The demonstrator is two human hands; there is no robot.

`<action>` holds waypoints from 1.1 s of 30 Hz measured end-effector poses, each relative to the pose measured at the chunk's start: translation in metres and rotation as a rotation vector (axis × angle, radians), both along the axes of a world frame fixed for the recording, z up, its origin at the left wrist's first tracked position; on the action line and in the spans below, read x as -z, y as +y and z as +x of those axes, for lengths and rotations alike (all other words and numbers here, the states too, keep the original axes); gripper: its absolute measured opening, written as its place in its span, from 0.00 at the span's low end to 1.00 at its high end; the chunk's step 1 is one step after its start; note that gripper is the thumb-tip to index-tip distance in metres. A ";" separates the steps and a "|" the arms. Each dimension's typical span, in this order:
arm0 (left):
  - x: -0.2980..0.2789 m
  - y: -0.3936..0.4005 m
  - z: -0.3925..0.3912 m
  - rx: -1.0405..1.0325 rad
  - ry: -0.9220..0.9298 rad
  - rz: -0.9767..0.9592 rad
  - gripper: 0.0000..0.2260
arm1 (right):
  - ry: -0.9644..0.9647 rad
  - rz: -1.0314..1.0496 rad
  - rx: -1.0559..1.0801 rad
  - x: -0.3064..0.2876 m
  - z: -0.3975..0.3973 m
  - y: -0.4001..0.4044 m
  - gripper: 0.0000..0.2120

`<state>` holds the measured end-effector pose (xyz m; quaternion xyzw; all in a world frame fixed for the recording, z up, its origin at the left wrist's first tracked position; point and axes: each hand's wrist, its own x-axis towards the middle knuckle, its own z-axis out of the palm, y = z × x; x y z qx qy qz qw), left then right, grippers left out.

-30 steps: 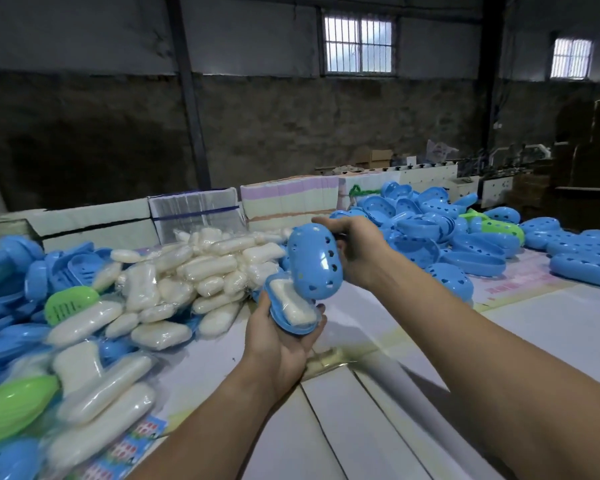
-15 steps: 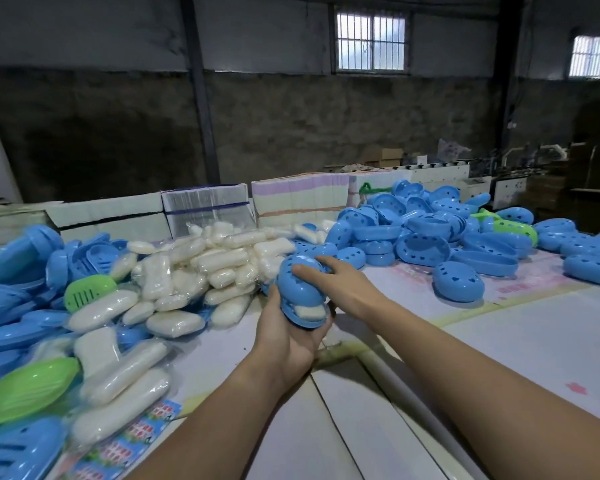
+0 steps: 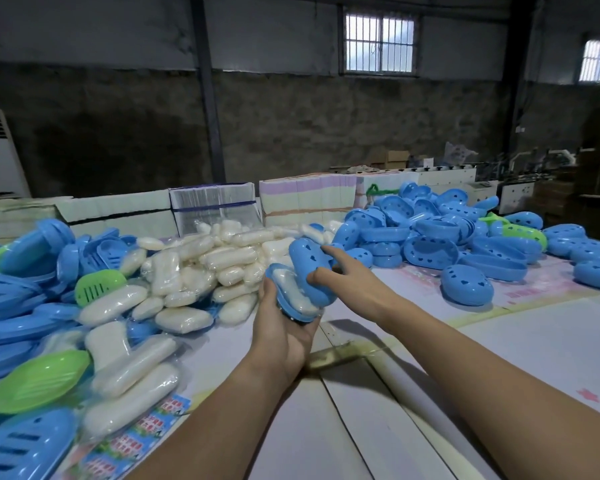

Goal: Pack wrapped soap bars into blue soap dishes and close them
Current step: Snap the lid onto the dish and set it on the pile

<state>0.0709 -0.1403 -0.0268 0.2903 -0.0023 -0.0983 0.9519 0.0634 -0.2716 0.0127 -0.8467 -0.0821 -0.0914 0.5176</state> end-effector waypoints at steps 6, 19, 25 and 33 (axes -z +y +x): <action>0.000 0.006 0.003 -0.024 -0.028 -0.039 0.22 | 0.026 -0.016 -0.049 0.005 0.003 0.003 0.37; 0.004 0.002 0.001 -0.025 -0.140 0.024 0.11 | -0.004 -0.010 -0.091 0.007 0.003 0.004 0.32; 0.006 0.003 0.003 -0.028 -0.163 0.073 0.12 | -0.017 0.026 -0.094 0.008 0.004 0.002 0.31; 0.008 0.002 0.003 0.001 -0.201 0.140 0.12 | 0.001 0.018 -0.082 0.006 0.004 -0.003 0.30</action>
